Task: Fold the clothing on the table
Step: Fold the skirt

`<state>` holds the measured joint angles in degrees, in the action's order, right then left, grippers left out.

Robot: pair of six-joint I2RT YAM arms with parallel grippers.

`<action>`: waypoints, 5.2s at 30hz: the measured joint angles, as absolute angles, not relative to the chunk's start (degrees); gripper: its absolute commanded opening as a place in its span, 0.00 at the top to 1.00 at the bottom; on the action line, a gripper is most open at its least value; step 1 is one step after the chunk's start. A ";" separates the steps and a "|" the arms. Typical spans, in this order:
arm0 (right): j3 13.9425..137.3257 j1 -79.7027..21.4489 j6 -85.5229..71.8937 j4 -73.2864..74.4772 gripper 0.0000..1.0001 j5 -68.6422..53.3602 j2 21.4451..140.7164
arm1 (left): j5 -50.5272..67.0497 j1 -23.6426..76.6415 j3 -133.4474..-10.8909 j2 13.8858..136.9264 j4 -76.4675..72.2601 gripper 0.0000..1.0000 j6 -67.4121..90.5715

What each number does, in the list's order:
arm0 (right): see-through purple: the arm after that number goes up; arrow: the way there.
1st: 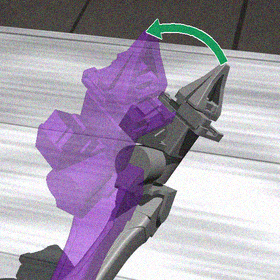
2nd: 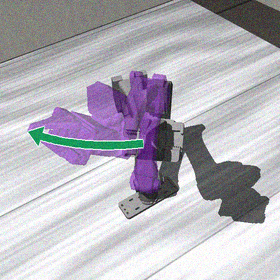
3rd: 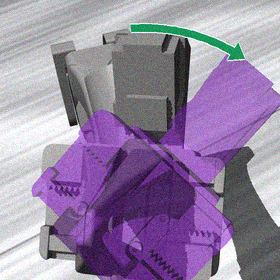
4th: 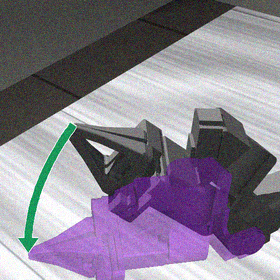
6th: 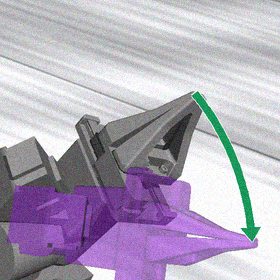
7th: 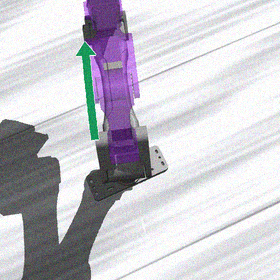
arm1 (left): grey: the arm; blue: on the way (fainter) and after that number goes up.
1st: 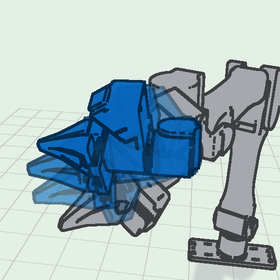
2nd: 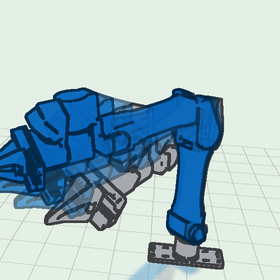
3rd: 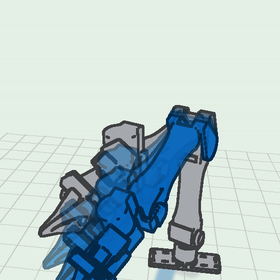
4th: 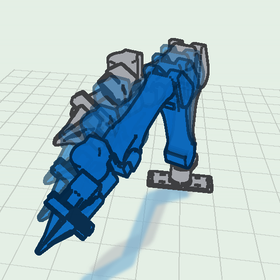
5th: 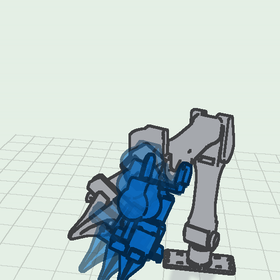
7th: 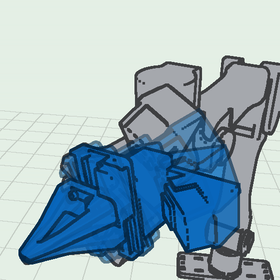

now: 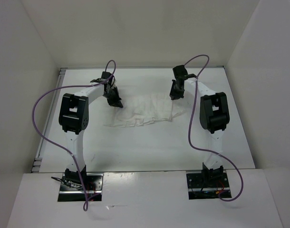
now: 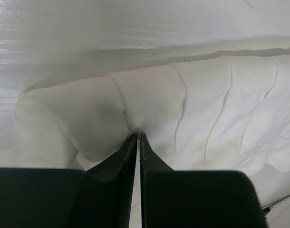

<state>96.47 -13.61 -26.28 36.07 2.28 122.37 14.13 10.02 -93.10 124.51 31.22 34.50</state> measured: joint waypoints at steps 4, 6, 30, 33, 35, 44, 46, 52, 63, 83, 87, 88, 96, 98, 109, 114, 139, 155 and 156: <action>98.94 -13.61 -26.30 36.21 0.99 3.86 122.17 | 14.26 9.98 -93.10 124.51 31.22 0.88 34.46; 100.36 -13.63 -26.28 36.21 0.99 4.43 121.95 | 14.28 9.98 -93.10 124.51 31.22 0.87 34.44; 110.72 -14.37 -23.09 33.17 0.51 13.85 130.08 | 15.35 9.93 -89.17 119.57 33.01 0.63 32.84; 109.47 -14.37 -22.83 33.36 0.51 15.90 126.89 | 16.25 9.91 -88.71 115.57 34.15 0.62 32.49; 108.07 -14.37 -22.74 33.41 0.51 16.67 125.10 | 17.21 10.26 -88.71 112.99 34.17 0.62 31.70; 106.43 -14.37 -22.48 33.85 0.65 12.47 127.59 | 24.64 14.87 -87.15 110.83 31.14 0.62 31.68; 106.41 -14.37 -22.74 33.85 0.65 11.03 128.70 | 25.89 15.88 -87.13 112.64 30.20 0.62 31.77; 103.83 -14.37 -23.70 33.89 0.65 8.62 129.29 | 27.64 17.17 -89.67 121.86 28.05 0.62 31.97; 101.58 -14.37 -24.62 32.77 0.65 8.71 129.25 | 31.73 21.43 -88.27 125.23 22.13 0.63 34.83; 71.40 -14.31 -27.68 37.01 0.56 -9.04 106.26 | 20.43 12.08 -90.15 122.52 30.65 0.63 32.53; 71.16 -14.31 -26.81 37.06 0.39 -8.38 100.09 | 20.23 12.34 -90.17 122.48 30.81 0.63 31.94; 71.24 -14.31 -26.52 36.99 0.36 -8.40 99.09 | 20.23 12.47 -90.17 122.48 30.81 0.63 31.90; 71.31 -13.76 -26.28 33.15 0.30 -10.26 103.02 | 20.27 13.63 -89.54 121.95 30.89 0.63 31.75; 71.24 -13.15 -26.55 31.70 0.22 -11.09 105.71 | 20.27 13.76 -88.77 121.38 30.89 0.63 31.68; 71.77 -9.87 -30.09 24.18 0.22 -20.47 110.85 | 20.97 13.80 -87.07 120.66 30.85 0.63 31.57; 72.44 -11.09 -31.07 22.74 0.32 -23.66 112.09 | 21.12 13.80 -86.87 120.51 30.85 0.63 31.55; 73.10 -13.72 -30.50 26.02 1.00 -21.39 114.08 | 28.14 15.25 -89.49 107.28 31.55 0.62 30.13; 73.56 -13.80 -29.74 27.66 1.00 -21.21 114.02 | 26.74 17.78 -100.33 127.24 20.71 0.89 38.61; 73.58 -14.00 -29.71 27.75 1.00 -21.21 114.02 | 26.22 17.87 -101.32 127.98 20.40 0.91 39.16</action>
